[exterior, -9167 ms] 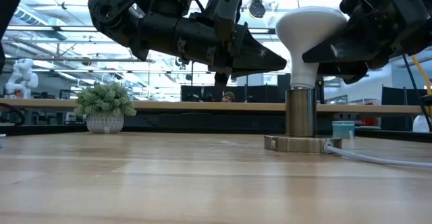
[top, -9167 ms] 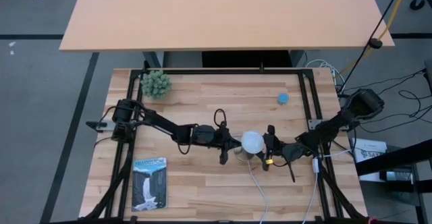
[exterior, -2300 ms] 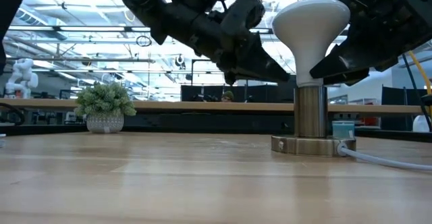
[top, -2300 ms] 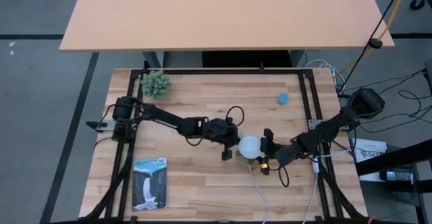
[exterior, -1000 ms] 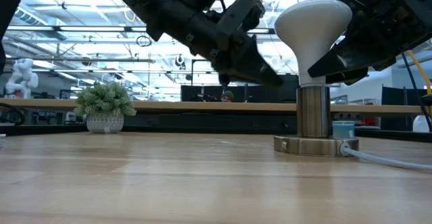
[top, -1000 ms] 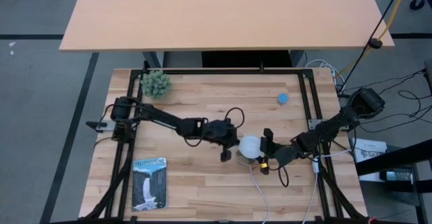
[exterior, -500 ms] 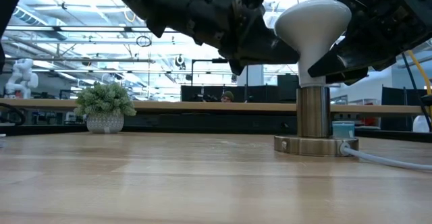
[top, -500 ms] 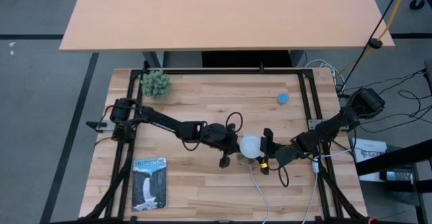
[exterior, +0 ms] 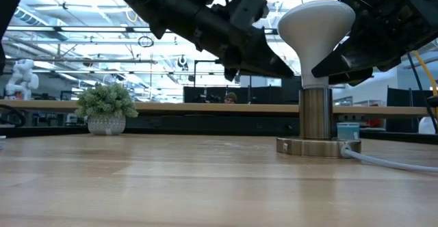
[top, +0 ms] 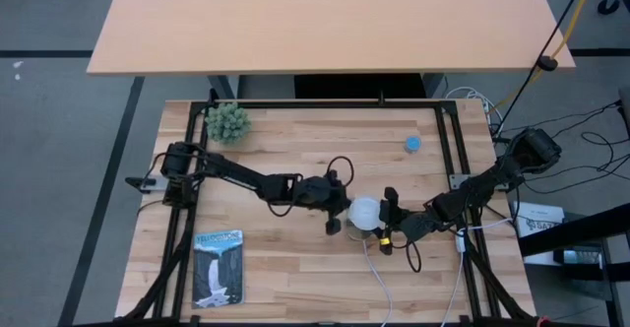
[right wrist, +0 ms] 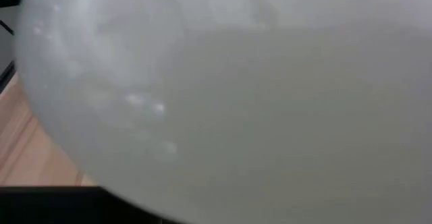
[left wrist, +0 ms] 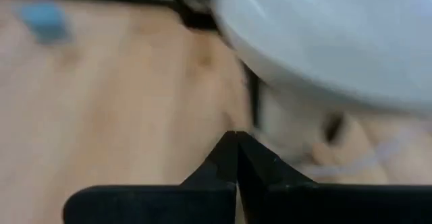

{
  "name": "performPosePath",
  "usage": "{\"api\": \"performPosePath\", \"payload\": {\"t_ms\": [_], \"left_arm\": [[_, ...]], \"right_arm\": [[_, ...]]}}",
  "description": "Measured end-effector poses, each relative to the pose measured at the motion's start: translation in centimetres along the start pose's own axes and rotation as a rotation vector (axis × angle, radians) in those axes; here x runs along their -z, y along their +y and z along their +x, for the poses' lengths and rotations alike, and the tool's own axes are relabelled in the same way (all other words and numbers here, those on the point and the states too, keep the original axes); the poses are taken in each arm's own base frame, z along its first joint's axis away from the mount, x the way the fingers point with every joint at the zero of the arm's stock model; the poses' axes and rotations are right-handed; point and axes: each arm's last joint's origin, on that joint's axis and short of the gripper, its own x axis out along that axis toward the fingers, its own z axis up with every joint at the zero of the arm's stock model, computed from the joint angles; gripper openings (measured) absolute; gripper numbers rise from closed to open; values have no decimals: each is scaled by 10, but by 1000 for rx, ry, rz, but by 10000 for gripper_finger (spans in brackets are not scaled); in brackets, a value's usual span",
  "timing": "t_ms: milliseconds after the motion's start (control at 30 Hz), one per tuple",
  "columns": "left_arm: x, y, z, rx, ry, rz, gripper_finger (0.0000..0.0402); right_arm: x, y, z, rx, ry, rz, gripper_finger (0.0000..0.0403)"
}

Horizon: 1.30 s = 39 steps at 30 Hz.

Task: Screw lightbulb
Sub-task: Insert the lightbulb into the desk lamp

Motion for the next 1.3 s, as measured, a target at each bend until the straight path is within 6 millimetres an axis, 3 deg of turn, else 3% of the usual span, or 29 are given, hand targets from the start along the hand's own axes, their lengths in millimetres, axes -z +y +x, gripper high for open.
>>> {"api": "performPosePath", "payload": {"t_ms": [233, 400, 800, 1100, 1300], "left_arm": [[3, -19, -1, 258, 37, 11, 0], [-6, -15, -1, 244, -53, 37, 0], [0, 16, 0, -18, 20, -36, 0], [6, -7, -1, 253, 91, -33, 0], [-3, -10, -1, 207, -18, 16, 0]], "right_arm": [[0, 0, 0, 2, 4, -3, 201], [0, 0, 0, 1, 0, 0, 201], [0, 0, 0, -3, -2, 2, 201], [0, 0, 0, 1, 4, -3, 201], [0, 0, 0, 1, -1, 0, 201]]}}
